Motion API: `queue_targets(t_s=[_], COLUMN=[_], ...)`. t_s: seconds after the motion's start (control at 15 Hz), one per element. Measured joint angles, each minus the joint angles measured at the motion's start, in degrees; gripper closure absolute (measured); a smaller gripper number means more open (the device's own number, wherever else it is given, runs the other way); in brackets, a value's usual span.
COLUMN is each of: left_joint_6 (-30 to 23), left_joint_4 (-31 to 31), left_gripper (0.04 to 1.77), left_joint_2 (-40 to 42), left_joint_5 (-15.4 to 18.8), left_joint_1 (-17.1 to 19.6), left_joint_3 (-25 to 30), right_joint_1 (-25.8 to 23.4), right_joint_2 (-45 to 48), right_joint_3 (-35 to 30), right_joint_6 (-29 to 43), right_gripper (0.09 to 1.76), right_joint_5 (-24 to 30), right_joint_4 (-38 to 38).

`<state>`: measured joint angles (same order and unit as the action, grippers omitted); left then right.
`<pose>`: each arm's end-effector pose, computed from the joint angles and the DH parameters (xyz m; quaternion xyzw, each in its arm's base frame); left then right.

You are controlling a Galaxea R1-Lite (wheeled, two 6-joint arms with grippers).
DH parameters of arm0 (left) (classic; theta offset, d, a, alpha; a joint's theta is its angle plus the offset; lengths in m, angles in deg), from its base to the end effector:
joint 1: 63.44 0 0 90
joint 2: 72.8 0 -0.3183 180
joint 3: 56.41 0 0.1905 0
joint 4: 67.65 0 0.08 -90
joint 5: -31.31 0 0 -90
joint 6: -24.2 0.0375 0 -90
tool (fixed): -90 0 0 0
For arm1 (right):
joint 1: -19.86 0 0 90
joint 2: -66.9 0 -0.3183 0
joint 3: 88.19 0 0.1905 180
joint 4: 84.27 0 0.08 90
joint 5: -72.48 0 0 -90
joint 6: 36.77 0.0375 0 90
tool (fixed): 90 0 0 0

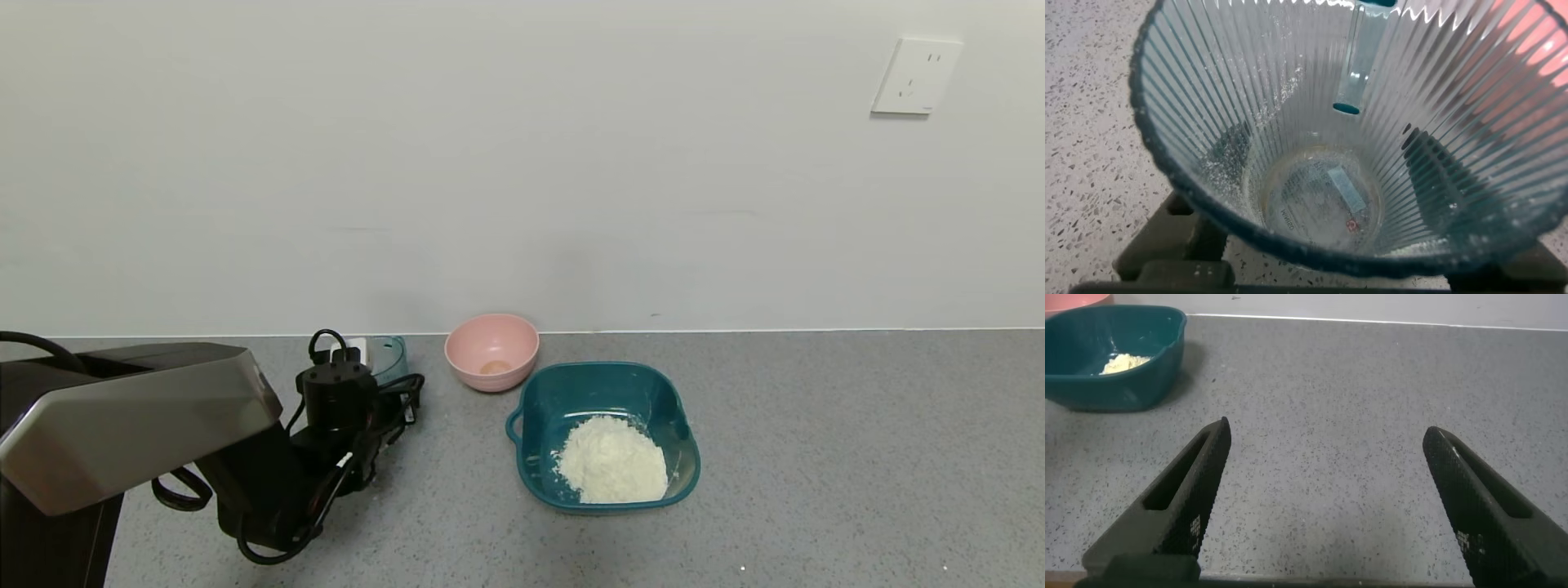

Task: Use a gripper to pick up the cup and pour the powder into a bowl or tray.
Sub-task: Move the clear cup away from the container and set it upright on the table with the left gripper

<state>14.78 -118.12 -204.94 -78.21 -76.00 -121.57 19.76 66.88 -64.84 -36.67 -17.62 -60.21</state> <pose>0.3918 -0.0745 0.0279 -0.0416 0.1326 0.0712 0.9877 -0.0259 0.0000 0.0741 0.0009 0.0064 -0.0018 1.0000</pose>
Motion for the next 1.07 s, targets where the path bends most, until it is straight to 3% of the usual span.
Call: queue_targets(t_s=[0.6, 1.07], left_joint_6=[0.06, 0.26], left_joint_4=[2.23, 16.79], left_gripper=[0.19, 0.13], left_joint_2=[2.01, 16.84], left_joint_5=[0.32, 0.59], left_joint_1=[-0.04, -1.83], left_joint_3=[1.16, 4.30], right_joint_1=[0.00, 0.00], right_joint_2=[0.00, 0.00], right_joint_3=[0.00, 0.00], right_joint_6=[0.00, 0.00], right_gripper=[0.14, 0.14], right_joint_5=[0.00, 0.02], right_joint_4=[-0.02, 0.00])
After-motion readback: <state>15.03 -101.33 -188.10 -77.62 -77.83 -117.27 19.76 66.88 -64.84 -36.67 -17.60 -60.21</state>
